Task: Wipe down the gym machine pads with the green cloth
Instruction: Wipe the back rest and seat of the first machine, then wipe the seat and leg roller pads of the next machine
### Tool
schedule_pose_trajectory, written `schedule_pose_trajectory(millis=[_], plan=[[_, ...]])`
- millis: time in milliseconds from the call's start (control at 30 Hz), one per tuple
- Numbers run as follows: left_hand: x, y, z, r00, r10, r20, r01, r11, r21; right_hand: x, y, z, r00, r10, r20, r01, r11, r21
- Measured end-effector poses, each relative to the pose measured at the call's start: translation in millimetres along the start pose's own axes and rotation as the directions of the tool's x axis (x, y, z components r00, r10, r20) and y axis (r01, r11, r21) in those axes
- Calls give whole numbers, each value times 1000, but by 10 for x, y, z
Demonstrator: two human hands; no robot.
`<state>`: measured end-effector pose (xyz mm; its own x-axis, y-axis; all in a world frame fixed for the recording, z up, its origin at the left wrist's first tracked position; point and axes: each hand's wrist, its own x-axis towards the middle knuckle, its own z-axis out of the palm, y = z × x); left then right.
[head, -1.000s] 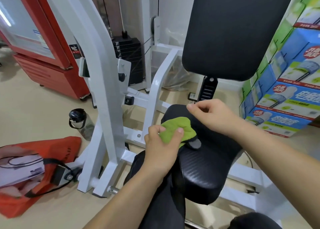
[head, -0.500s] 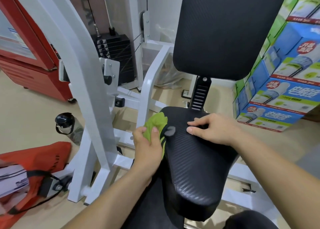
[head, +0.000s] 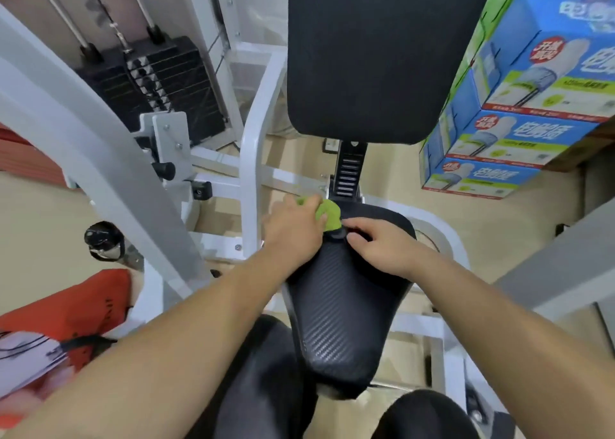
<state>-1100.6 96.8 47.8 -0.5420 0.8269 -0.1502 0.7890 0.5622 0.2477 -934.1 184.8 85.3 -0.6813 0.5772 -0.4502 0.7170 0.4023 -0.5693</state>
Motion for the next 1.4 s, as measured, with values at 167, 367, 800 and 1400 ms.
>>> schedule_pose_trajectory(millis=[167,367,800,1400], plan=[[-1152,473,-211,983,144,114,-155,983,95,-736,-272,-112,927,263,-269,-201,951,237],[-2213,567,-750,894,143,424,-203,974,99,-1991,-789,-402,873,487,-13,-415,758,503],[-2778,1154,-3224,881,-4,474,359,658,-662,-3514,-1902,-1497,835,483,264,-477,396,785],[-3297,2160,-3545,339,615,712,-20,761,-648,-5490,-1793,-994,549,836,-13,215,-126,968]])
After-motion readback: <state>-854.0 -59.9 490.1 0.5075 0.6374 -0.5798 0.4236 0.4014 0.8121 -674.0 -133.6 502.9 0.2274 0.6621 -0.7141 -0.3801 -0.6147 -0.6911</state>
